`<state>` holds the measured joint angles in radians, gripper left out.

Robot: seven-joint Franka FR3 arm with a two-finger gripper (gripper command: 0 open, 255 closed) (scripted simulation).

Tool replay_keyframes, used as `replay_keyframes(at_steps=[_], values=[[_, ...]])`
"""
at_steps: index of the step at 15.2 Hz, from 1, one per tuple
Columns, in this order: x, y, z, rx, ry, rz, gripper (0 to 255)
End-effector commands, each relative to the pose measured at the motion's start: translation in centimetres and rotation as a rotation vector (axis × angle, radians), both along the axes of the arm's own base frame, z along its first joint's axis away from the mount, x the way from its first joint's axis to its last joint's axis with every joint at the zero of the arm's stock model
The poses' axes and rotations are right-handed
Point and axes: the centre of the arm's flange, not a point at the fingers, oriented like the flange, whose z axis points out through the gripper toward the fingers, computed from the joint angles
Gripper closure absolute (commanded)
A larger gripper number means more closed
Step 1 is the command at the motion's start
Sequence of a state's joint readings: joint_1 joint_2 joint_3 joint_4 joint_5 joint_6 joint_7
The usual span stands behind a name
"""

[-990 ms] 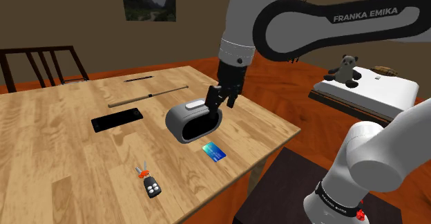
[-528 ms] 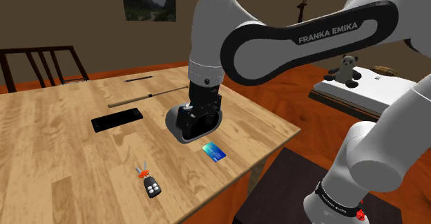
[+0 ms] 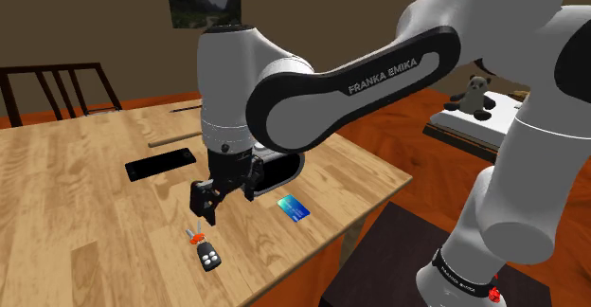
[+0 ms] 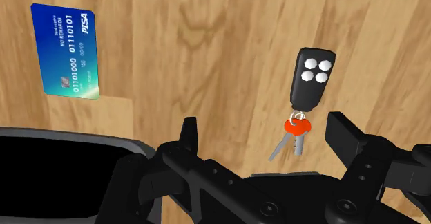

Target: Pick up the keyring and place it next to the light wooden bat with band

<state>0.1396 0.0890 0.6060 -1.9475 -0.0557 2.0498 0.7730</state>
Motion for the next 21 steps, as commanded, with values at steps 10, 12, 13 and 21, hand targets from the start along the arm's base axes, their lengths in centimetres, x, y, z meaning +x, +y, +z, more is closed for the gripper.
replay_keyframes(at_steps=[10,12,13,21], values=[[2.0,6.1,-5.8,-0.007,0.022,-0.014,0],[2.0,6.2,-7.1,-0.007,0.022,-0.014,0],[2.0,6.2,-7.1,-0.007,0.022,-0.014,0],[2.0,6.2,-7.1,-0.007,0.022,-0.014,255]])
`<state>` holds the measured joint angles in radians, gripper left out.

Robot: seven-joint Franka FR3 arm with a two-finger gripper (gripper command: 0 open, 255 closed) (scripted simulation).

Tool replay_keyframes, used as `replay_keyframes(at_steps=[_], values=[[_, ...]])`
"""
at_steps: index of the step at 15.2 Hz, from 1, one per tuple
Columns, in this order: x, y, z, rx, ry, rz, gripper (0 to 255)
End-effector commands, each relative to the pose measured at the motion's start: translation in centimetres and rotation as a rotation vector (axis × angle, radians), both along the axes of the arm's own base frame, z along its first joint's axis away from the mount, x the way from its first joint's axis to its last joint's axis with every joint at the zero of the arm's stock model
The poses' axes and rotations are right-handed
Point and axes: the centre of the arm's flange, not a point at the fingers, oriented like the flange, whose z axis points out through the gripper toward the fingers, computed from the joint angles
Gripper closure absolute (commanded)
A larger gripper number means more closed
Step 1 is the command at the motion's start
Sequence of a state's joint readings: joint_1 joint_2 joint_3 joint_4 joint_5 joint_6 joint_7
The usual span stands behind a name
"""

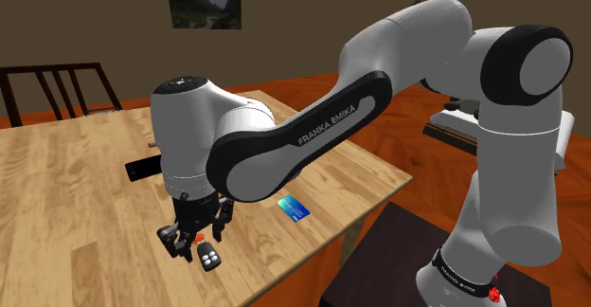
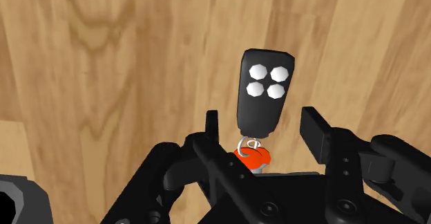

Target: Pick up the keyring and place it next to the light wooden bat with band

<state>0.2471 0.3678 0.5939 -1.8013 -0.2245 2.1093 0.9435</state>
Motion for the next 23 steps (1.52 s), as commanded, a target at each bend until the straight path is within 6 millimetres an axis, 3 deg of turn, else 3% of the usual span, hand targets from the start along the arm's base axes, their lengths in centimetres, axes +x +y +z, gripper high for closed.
replay_keyframes(at_steps=[1,9,23], values=[[0.0,0.0,0.0,0.0,0.0,0.0,255],[0.0,0.0,0.0,0.0,0.0,0.0,255],[0.0,0.0,7.4,0.0,0.0,0.0,255]])
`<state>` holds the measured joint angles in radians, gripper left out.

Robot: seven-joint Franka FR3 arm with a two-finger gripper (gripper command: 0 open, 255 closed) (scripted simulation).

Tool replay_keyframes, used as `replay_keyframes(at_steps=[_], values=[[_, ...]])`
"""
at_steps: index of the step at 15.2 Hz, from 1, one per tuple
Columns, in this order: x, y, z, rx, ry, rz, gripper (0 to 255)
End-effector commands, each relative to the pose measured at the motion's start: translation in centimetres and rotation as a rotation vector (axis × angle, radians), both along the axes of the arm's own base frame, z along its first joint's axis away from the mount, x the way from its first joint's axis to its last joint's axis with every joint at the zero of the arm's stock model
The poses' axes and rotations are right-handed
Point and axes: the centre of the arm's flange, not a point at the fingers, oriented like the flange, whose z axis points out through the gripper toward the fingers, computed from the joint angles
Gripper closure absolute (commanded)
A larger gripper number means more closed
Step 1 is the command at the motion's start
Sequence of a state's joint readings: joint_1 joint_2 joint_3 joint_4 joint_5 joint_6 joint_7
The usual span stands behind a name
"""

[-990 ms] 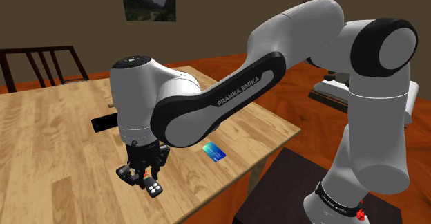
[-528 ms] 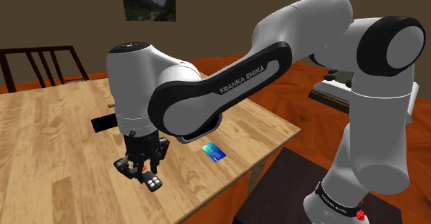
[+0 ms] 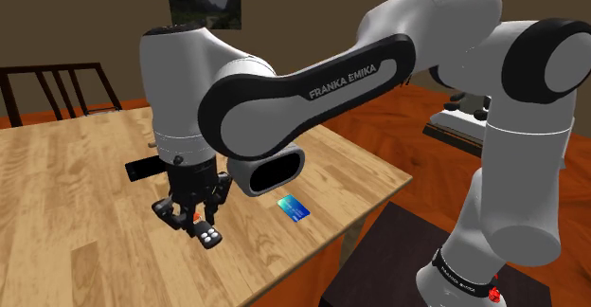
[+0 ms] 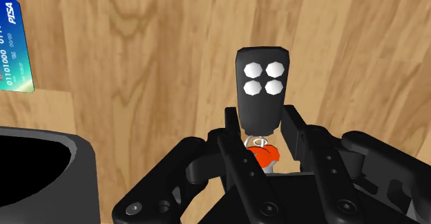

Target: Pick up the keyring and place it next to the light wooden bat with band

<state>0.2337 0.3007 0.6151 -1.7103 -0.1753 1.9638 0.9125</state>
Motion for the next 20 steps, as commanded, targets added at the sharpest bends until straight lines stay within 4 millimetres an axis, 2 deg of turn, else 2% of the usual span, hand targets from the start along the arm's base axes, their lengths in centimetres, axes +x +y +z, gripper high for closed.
replay_keyframes(at_steps=[1,4,20], values=[[0.1,0.1,1.1,0.0,0.001,0.0,255],[0.1,0.1,2.5,0.0,0.001,0.0,255],[9.1,-19.0,2.5,0.0,0.001,0.0,255]])
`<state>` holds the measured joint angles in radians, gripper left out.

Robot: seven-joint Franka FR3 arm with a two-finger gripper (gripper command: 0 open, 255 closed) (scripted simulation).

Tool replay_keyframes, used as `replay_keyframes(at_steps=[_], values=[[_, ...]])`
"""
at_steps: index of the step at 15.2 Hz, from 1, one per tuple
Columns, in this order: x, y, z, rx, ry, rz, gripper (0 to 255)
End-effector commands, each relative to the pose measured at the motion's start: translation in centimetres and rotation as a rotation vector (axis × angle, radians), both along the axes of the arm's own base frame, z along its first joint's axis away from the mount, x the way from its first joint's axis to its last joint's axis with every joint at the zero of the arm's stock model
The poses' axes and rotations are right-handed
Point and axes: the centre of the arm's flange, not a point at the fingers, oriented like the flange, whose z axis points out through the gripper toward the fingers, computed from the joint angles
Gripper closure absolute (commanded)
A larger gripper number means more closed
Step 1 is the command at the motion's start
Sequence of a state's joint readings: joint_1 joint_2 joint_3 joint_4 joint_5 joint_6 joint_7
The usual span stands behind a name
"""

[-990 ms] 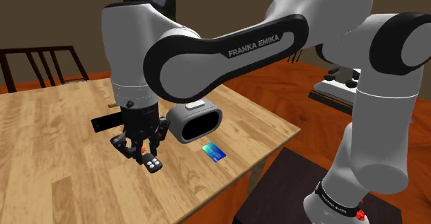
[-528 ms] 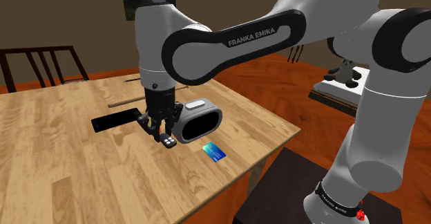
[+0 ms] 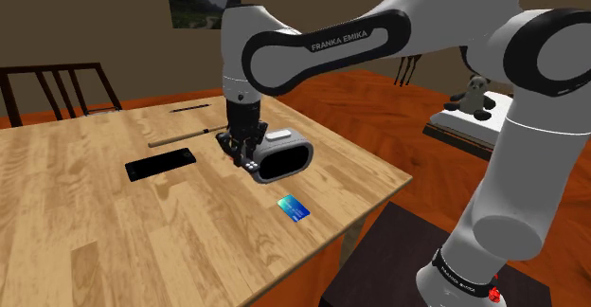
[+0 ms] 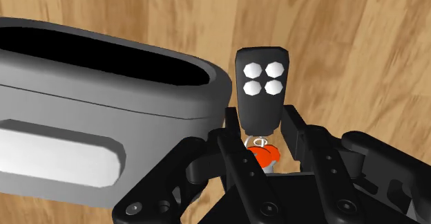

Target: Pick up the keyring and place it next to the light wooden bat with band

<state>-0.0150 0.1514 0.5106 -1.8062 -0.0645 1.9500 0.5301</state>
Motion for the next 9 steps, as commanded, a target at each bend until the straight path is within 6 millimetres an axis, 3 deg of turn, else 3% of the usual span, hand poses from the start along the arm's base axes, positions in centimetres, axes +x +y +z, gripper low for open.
replay_keyframes(at_steps=[1,9], values=[[1.1,-2.7,-0.2,-0.004,0.005,-0.003,255],[5.6,-12.2,-0.2,-0.004,0.005,-0.003,255]])
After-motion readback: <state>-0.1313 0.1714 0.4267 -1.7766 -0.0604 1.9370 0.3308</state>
